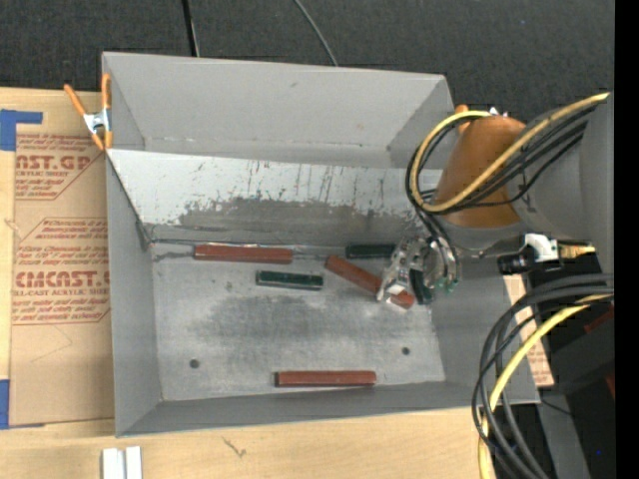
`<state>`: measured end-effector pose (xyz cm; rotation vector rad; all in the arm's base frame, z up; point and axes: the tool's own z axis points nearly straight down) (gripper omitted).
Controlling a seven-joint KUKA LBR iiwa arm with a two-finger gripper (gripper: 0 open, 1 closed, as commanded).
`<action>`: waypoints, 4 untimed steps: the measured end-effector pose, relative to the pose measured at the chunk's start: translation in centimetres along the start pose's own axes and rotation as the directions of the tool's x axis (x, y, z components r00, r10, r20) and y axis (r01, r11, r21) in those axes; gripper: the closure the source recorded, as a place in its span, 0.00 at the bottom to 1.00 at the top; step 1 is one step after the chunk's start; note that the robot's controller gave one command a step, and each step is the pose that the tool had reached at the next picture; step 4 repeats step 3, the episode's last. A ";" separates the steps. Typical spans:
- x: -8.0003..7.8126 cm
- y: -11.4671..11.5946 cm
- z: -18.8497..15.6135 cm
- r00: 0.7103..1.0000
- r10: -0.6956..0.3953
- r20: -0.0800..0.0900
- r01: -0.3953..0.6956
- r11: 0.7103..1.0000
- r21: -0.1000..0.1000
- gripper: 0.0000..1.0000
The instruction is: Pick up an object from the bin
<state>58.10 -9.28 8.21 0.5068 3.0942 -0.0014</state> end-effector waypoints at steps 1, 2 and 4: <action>0.0 0.0 0.0 1.000 0.000 0.000 0.000 1.000 0.000 1.00; 0.1 0.0 -0.2 1.000 0.000 -0.003 0.000 1.000 0.001 1.00; 0.1 0.0 -1.1 1.000 0.000 -0.007 0.000 1.000 0.001 1.00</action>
Offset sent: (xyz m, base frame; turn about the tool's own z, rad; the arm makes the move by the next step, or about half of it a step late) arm -0.0001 0.0000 0.0254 0.0000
